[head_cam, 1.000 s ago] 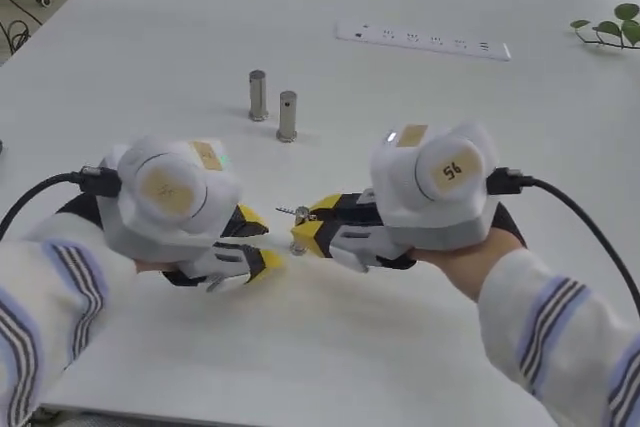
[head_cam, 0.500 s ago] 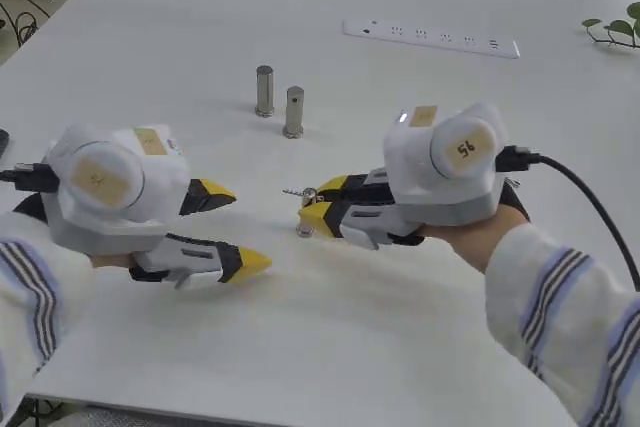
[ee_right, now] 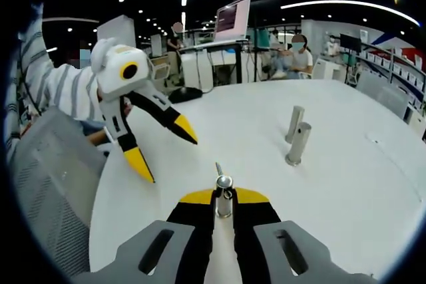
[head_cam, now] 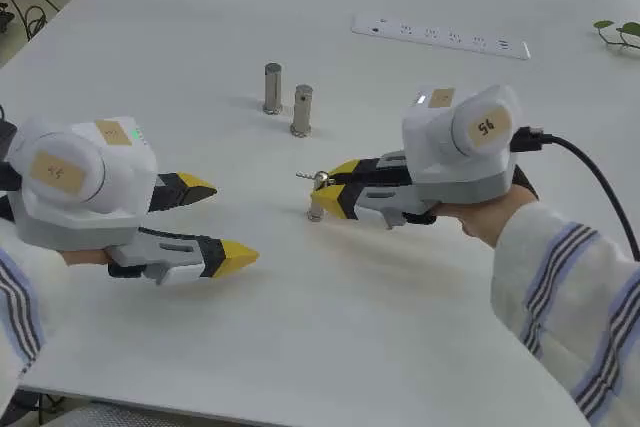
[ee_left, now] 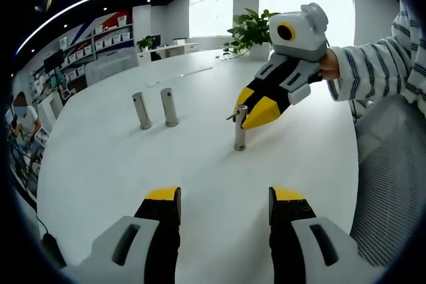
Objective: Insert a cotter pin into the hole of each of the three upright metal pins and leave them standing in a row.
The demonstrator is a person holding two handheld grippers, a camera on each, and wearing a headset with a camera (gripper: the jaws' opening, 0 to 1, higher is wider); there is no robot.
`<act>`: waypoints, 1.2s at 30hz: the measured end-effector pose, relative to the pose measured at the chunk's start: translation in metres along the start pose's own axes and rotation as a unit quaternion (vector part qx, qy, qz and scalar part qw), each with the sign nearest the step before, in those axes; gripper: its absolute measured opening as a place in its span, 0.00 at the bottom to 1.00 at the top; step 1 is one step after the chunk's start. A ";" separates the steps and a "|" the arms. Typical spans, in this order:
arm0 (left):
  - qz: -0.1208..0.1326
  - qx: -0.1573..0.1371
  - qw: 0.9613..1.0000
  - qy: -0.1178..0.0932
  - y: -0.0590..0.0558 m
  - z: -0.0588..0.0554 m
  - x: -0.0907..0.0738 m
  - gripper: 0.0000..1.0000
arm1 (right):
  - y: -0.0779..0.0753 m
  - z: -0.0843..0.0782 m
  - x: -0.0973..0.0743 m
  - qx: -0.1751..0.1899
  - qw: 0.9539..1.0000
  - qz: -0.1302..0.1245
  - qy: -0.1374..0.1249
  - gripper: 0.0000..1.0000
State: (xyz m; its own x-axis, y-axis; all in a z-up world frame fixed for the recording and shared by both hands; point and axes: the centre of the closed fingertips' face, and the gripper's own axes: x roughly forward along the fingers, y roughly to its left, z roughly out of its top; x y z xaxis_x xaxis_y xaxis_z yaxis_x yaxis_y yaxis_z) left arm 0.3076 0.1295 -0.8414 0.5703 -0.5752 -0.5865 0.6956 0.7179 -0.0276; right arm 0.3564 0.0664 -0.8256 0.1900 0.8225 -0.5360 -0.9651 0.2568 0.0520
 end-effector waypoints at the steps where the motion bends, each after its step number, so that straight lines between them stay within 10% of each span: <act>1: 0.002 0.002 1.000 0.001 0.001 -0.001 0.000 0.52 | 0.000 0.001 0.000 0.002 1.000 0.001 -0.001 0.10; 36: 0.000 -0.008 1.000 0.003 0.006 -0.001 -0.009 0.52 | 0.010 -0.005 0.000 -0.027 0.999 0.037 -0.014 0.15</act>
State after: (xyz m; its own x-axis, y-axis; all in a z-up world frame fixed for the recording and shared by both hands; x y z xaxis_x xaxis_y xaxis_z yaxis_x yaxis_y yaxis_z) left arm 0.3064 0.1391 -0.8370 0.5668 -0.5730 -0.5920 0.6892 0.7234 -0.0403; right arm 0.3462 0.0669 -0.8294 0.1219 0.8524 -0.5085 -0.9849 0.1674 0.0444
